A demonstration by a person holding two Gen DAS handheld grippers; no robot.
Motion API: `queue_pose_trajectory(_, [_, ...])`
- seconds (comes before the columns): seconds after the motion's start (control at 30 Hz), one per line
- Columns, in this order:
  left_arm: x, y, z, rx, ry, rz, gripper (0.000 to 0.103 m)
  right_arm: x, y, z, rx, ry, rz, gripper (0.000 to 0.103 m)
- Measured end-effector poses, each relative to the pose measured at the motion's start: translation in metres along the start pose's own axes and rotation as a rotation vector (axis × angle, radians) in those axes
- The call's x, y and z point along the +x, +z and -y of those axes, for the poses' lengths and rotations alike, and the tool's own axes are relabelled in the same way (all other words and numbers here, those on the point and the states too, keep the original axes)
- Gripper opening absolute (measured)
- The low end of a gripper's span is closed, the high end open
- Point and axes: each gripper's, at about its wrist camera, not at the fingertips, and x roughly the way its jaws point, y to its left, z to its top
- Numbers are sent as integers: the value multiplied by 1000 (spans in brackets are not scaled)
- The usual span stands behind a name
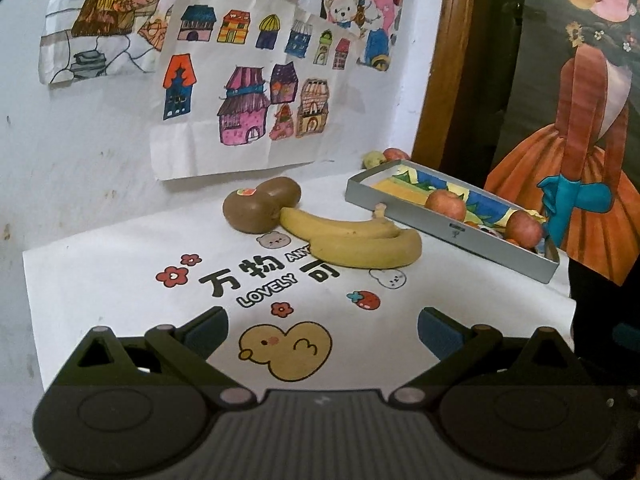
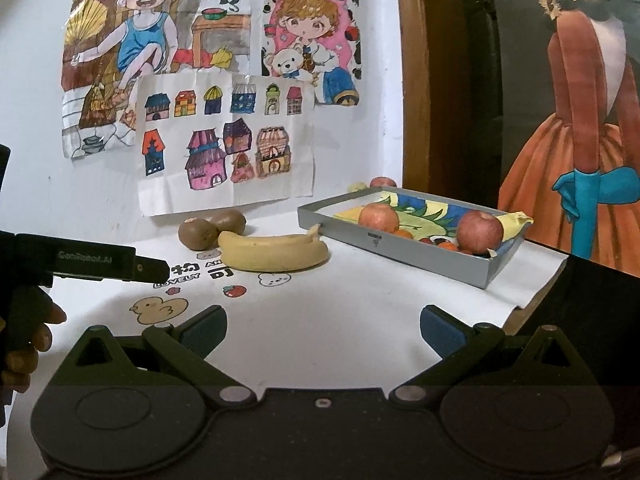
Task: Organize fruits
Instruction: 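Withdraw both open tools from the tray back toward the bananas, then move the left tool toward one banana while the right tool approaches the other banana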
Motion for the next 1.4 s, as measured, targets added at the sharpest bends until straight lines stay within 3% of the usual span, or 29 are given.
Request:
queue_pose_trajectory(0.67, [17, 30, -38, 0, 108, 28, 103, 52, 66, -6, -125, 141, 46, 102])
queue_pose_trajectory(0.97, [4, 48, -36, -35, 77, 32, 103, 117, 85, -3, -70, 140, -101, 102])
queue_pose_trajectory(1.1, [-12, 54, -38, -37, 87, 35, 103, 129, 91, -11, -56, 157, -121, 102])
queue_pose_trajectory(1.2, [-23, 64, -41, -52, 82, 52, 103, 139, 97, -15, -31, 135, -146, 102])
queue_pose_trajectory(1.4, [-22, 87, -40, 20, 116, 117, 103, 185, 102, -20, 67, 46, -244, 102])
